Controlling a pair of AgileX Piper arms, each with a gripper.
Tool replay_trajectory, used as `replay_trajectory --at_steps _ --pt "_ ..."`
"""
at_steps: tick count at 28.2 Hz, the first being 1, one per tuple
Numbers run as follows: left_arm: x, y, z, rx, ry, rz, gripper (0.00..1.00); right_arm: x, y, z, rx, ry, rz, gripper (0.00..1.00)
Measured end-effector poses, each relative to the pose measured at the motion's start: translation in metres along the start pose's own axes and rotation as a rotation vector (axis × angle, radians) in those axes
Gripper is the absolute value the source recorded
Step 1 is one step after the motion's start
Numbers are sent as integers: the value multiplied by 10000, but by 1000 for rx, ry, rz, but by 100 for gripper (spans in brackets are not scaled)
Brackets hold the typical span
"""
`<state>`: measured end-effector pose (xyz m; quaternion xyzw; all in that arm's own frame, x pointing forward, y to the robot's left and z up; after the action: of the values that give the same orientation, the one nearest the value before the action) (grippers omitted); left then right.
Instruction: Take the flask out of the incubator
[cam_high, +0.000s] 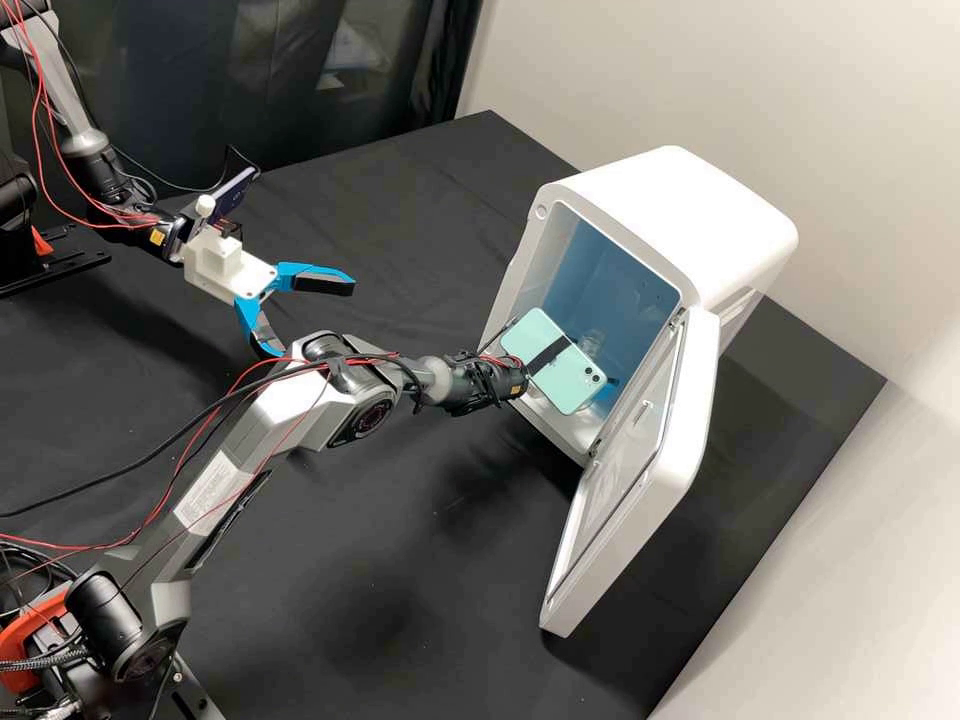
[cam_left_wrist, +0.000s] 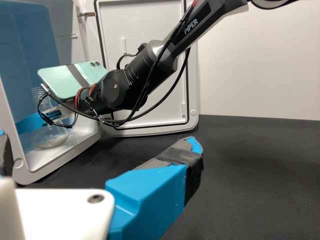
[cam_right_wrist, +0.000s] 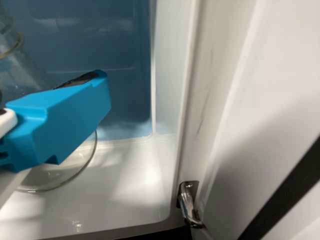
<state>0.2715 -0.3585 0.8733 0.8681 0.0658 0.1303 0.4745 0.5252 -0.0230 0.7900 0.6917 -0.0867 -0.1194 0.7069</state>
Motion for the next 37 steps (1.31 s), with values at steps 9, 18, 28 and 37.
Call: replay_trajectory --at_steps 9,18,28,37 --pt "0 0 0 0 0 0 100 0 0 0 0 0 0 0" --pt "0 0 0 0 0 0 100 -7 -14 26 -2 -5 -3 0" --pt "0 0 0 0 0 0 100 -458 -11 88 -31 21 -38 0" --pt "-12 20 5 1 -1 7 100 -1277 75 595 -45 159 2 0"
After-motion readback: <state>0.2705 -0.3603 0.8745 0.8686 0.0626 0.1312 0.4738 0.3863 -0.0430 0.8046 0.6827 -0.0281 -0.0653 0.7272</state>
